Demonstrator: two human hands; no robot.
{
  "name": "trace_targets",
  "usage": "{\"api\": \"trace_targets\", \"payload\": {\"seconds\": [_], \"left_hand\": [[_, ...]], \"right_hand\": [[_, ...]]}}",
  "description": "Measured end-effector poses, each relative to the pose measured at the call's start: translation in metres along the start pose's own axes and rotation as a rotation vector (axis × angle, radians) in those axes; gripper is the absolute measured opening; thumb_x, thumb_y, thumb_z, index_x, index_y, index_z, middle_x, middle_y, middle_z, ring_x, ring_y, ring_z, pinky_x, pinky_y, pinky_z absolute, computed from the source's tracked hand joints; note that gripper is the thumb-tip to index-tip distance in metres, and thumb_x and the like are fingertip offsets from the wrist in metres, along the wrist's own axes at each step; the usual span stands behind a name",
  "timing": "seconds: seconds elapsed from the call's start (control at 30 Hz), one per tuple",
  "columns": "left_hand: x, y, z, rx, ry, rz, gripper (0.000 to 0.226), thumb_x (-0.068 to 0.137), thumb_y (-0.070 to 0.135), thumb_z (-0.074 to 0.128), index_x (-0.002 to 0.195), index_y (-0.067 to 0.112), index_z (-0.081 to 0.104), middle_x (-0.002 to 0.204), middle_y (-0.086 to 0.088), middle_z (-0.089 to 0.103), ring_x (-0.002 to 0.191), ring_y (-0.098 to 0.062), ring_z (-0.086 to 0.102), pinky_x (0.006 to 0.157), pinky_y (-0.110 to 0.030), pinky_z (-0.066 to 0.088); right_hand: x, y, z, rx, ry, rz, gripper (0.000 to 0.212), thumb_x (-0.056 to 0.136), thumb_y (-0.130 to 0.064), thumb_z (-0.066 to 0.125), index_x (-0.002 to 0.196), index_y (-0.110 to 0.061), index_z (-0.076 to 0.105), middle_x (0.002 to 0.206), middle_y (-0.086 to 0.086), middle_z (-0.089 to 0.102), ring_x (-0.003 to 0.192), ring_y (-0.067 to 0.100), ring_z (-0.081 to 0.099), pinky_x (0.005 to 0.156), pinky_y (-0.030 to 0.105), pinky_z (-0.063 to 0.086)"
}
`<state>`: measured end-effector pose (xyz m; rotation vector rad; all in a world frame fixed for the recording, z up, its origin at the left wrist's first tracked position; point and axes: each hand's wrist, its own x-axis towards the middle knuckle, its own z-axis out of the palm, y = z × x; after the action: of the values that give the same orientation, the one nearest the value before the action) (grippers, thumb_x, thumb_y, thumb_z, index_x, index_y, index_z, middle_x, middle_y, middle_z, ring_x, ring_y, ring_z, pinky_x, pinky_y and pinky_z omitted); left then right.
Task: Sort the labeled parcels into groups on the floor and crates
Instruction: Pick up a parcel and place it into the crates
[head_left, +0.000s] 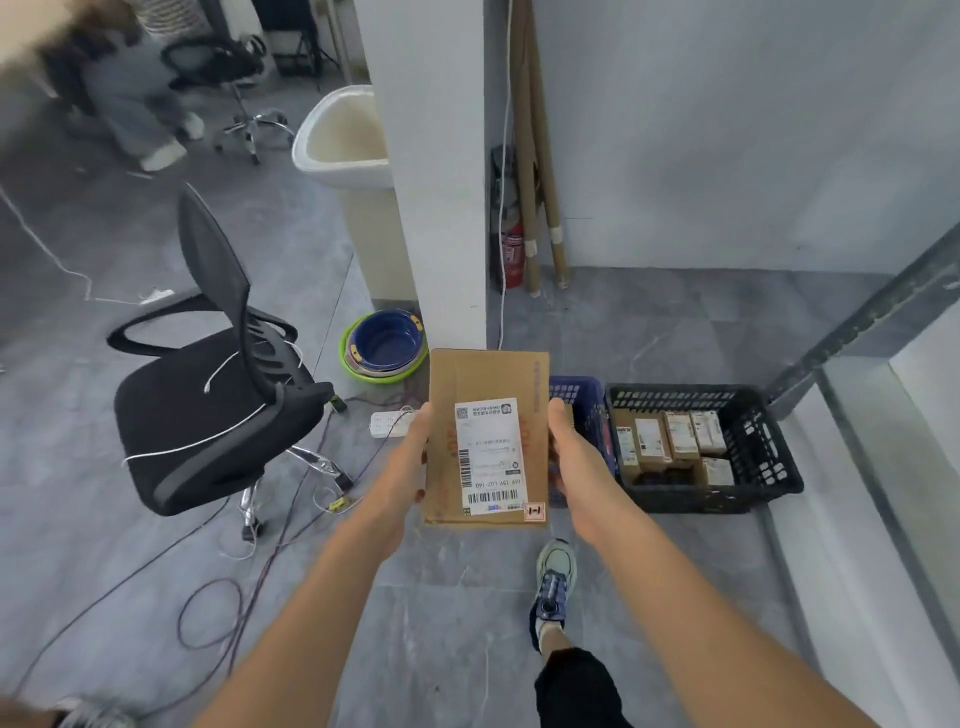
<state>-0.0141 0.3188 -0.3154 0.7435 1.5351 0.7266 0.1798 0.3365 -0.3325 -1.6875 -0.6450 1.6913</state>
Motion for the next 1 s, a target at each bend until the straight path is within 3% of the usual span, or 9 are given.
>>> {"api": "trace_targets", "payload": {"seconds": [0.1, 0.27, 0.37, 0.5, 0.6, 0.7, 0.8, 0.87, 1.0], "left_hand": [[0.057, 0.023, 0.021, -0.001, 0.035, -0.019, 0.039, 0.101, 0.069, 0.03, 0.105, 0.051, 0.065, 0.108, 0.028, 0.067, 0.102, 0.009, 0.058, 0.089, -0.037, 0.043], [0.144, 0.055, 0.055, 0.003, 0.078, -0.086, 0.035, 0.107, 0.055, 0.034, 0.1, 0.04, 0.065, 0.081, 0.027, 0.074, 0.071, 0.017, 0.065, 0.065, -0.018, 0.047], [0.199, 0.051, 0.065, -0.018, 0.116, -0.149, 0.042, 0.103, 0.06, 0.041, 0.108, 0.031, 0.071, 0.109, 0.01, 0.075, 0.097, -0.002, 0.07, 0.071, -0.023, 0.047], [0.259, 0.031, 0.07, -0.022, 0.101, -0.219, 0.042, 0.101, 0.062, 0.042, 0.113, 0.033, 0.069, 0.116, 0.006, 0.072, 0.103, -0.009, 0.067, 0.074, -0.028, 0.048], [0.305, 0.008, 0.074, -0.014, 0.076, -0.281, 0.057, 0.092, 0.072, 0.045, 0.124, 0.032, 0.068, 0.127, 0.001, 0.069, 0.109, -0.013, 0.068, 0.075, -0.026, 0.053], [0.358, -0.034, 0.078, 0.025, 0.062, -0.321, 0.07, 0.077, 0.084, 0.044, 0.126, 0.038, 0.066, 0.13, 0.005, 0.068, 0.116, -0.014, 0.066, 0.1, -0.043, 0.053], [0.411, -0.072, 0.077, 0.056, 0.032, -0.344, 0.062, 0.088, 0.079, 0.044, 0.13, 0.035, 0.057, 0.132, 0.006, 0.064, 0.12, -0.015, 0.061, 0.102, -0.04, 0.048], [0.441, -0.094, 0.074, 0.035, 0.015, -0.337, 0.047, 0.099, 0.062, 0.047, 0.133, 0.03, 0.048, 0.131, 0.004, 0.063, 0.119, -0.016, 0.061, 0.095, -0.035, 0.049], [0.521, -0.163, 0.074, 0.096, 0.053, -0.416, 0.087, 0.072, 0.081, 0.05, 0.145, 0.036, 0.041, 0.139, 0.0, 0.058, 0.131, -0.028, 0.053, 0.109, -0.054, 0.043]], "right_hand": [[0.06, -0.023, -0.011, -0.014, -0.02, 0.043, 0.047, 0.105, -0.066, 0.037, 0.111, -0.037, 0.073, 0.09, -0.017, 0.08, 0.103, 0.012, 0.072, 0.096, 0.04, 0.056], [0.158, -0.052, -0.028, -0.056, -0.014, 0.095, 0.048, 0.105, -0.065, 0.036, 0.108, -0.036, 0.075, 0.094, -0.013, 0.081, 0.095, 0.012, 0.074, 0.082, 0.036, 0.056], [0.212, -0.055, -0.032, -0.08, -0.057, 0.138, 0.05, 0.103, -0.07, 0.036, 0.108, -0.04, 0.076, 0.111, -0.009, 0.079, 0.106, 0.014, 0.071, 0.098, 0.042, 0.052], [0.275, -0.044, -0.032, -0.111, -0.056, 0.201, 0.061, 0.094, -0.081, 0.038, 0.128, -0.042, 0.07, 0.138, -0.007, 0.068, 0.133, 0.02, 0.057, 0.118, 0.052, 0.038], [0.325, -0.024, -0.033, -0.104, -0.042, 0.253, 0.05, 0.101, -0.071, 0.038, 0.111, -0.039, 0.076, 0.116, -0.011, 0.077, 0.117, 0.015, 0.066, 0.105, 0.043, 0.046], [0.374, -0.001, -0.03, -0.108, 0.011, 0.304, 0.046, 0.104, -0.065, 0.039, 0.097, -0.038, 0.076, 0.097, -0.013, 0.079, 0.101, 0.011, 0.069, 0.091, 0.038, 0.048], [0.429, 0.032, -0.022, -0.119, 0.051, 0.34, 0.045, 0.106, -0.061, 0.037, 0.093, -0.039, 0.074, 0.089, -0.014, 0.08, 0.088, 0.007, 0.072, 0.081, 0.033, 0.05], [0.464, 0.053, -0.018, -0.127, 0.064, 0.343, 0.043, 0.107, -0.061, 0.038, 0.098, -0.038, 0.073, 0.092, -0.014, 0.08, 0.091, 0.007, 0.072, 0.081, 0.033, 0.051], [0.539, 0.112, -0.006, -0.113, 0.068, 0.366, 0.043, 0.104, -0.064, 0.04, 0.107, -0.036, 0.073, 0.103, -0.013, 0.079, 0.11, 0.014, 0.07, 0.1, 0.041, 0.053]]}}
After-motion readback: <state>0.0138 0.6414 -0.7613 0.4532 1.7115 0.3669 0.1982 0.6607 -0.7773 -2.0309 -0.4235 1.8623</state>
